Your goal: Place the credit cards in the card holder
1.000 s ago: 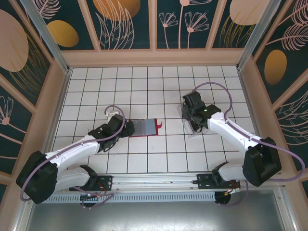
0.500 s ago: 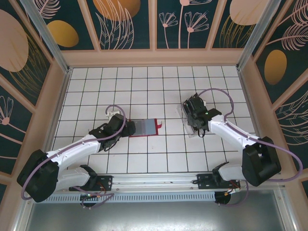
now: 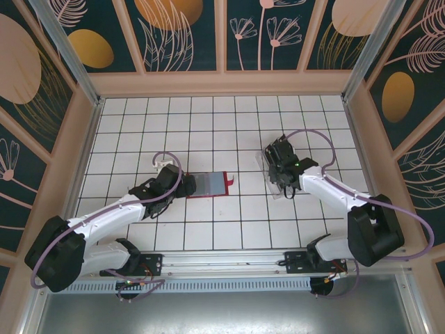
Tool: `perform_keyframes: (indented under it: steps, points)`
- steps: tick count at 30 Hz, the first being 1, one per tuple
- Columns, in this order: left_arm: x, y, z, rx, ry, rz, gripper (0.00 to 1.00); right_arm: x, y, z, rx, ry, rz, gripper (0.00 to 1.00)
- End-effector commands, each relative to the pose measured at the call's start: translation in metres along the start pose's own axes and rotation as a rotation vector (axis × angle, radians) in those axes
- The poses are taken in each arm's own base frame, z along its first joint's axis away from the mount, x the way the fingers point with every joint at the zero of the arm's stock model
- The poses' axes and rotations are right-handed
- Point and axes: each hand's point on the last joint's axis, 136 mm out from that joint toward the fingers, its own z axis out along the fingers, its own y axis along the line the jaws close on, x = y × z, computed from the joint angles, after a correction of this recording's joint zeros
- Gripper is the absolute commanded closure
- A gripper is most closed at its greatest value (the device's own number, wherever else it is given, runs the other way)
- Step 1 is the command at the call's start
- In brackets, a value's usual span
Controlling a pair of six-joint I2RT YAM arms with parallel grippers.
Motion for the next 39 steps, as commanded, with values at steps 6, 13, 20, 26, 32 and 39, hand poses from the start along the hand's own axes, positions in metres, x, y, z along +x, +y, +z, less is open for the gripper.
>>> perform_keyframes:
  steps: [6, 13, 20, 26, 32, 39]
  points:
    - [-0.007, -0.01, 0.0, 0.029, -0.011, 0.003, 0.01, 0.003, -0.003, -0.003, -0.01, -0.01, 0.009, 0.83]
    - [-0.008, -0.011, -0.001, 0.033, -0.013, 0.001, 0.01, 0.002, -0.003, -0.003, -0.01, -0.011, -0.006, 0.9]
    - [-0.008, -0.012, -0.001, 0.042, -0.01, -0.007, 0.01, -0.003, 0.0, -0.007, -0.02, -0.019, -0.037, 0.98]
    - [-0.005, -0.016, 0.0, 0.06, 0.008, -0.006, 0.01, -0.013, 0.003, -0.018, -0.033, -0.044, -0.063, 1.0]
    - [-0.004, -0.012, 0.002, 0.034, 0.012, 0.0, 0.01, -0.037, 0.023, -0.052, -0.147, -0.116, -0.026, 1.0]
    - [-0.005, -0.006, 0.006, -0.025, 0.021, 0.046, 0.01, -0.055, 0.064, -0.09, -0.381, -0.195, 0.04, 1.0]
